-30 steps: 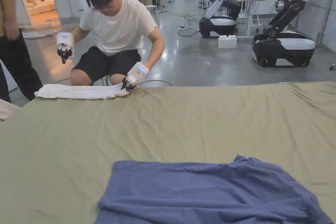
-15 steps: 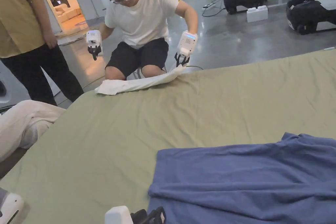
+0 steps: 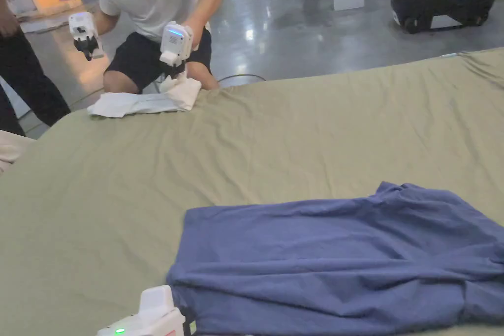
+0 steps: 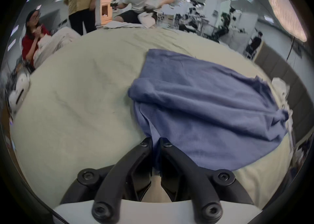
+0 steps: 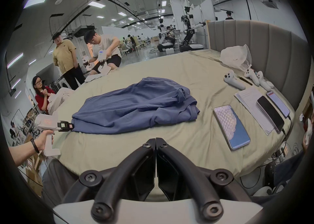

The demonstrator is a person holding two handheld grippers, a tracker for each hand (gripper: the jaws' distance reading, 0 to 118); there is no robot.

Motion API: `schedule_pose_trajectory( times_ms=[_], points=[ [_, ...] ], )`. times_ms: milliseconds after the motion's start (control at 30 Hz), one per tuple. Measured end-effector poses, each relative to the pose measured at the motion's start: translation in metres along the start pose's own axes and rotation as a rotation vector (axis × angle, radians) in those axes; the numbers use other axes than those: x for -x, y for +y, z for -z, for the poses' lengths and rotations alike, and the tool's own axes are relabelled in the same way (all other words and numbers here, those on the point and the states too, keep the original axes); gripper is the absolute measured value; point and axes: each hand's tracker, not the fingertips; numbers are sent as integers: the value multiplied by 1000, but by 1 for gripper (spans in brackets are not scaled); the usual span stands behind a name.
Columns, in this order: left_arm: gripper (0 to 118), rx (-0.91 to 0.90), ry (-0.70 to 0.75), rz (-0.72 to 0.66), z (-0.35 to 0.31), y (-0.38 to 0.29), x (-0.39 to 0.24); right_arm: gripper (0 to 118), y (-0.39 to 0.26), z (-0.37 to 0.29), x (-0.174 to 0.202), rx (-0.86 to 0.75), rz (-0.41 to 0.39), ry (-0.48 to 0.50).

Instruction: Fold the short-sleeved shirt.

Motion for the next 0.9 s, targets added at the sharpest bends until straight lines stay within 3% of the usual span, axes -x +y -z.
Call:
schedule_pose_trajectory(
  times_ms=[33, 67, 100, 133, 233, 333, 367, 433, 467, 500, 633, 700, 767, 900],
  points=[
    [5, 10, -5, 0, 3, 1, 0, 15, 6, 10, -2, 2, 5, -5],
    [5, 14, -6, 3, 3, 1, -1, 51, 14, 22, -5, 0, 16, -19],
    [5, 16, -9, 13, 2, 1, 0, 73, 23, 37, -10, 15, 40, -34],
    [5, 19, -11, 19, 1, 2, 0, 79, 31, 54, -19, 42, 64, -47],
    [5, 28, -22, 22, 0, 5, 3, 76, 43, 107, -46, 44, 158, -78],
    [5, 31, -27, -11, 1, 4, 5, 74, 45, 164, -74, 138, 148, -191],
    [5, 28, -25, -7, 1, 3, 4, 66, 43, 180, -81, 186, 173, -208],
    [5, 24, -17, 16, 0, 2, 1, 33, 32, 197, -90, 253, 225, -175],
    [5, 25, -11, 26, 0, 2, -1, 21, 29, 193, -86, 210, 196, -220],
    [5, 26, -7, 31, 0, 2, -2, 7, 32, 184, -83, 187, 183, -204],
    [0, 111, -92, -1, -7, 24, 16, 4, 41, 167, -80, 177, 183, -210],
    [0, 14, -78, -54, -36, 27, 31, 4, 48, 150, -73, 150, 196, -292],
    [0, -30, -135, -69, -63, 24, 42, 4, 48, 124, -64, 105, 175, -279],
    [0, -2, -66, 96, -113, -12, 38, 4, 26, 73, -51, 113, 69, -283]
  ],
)
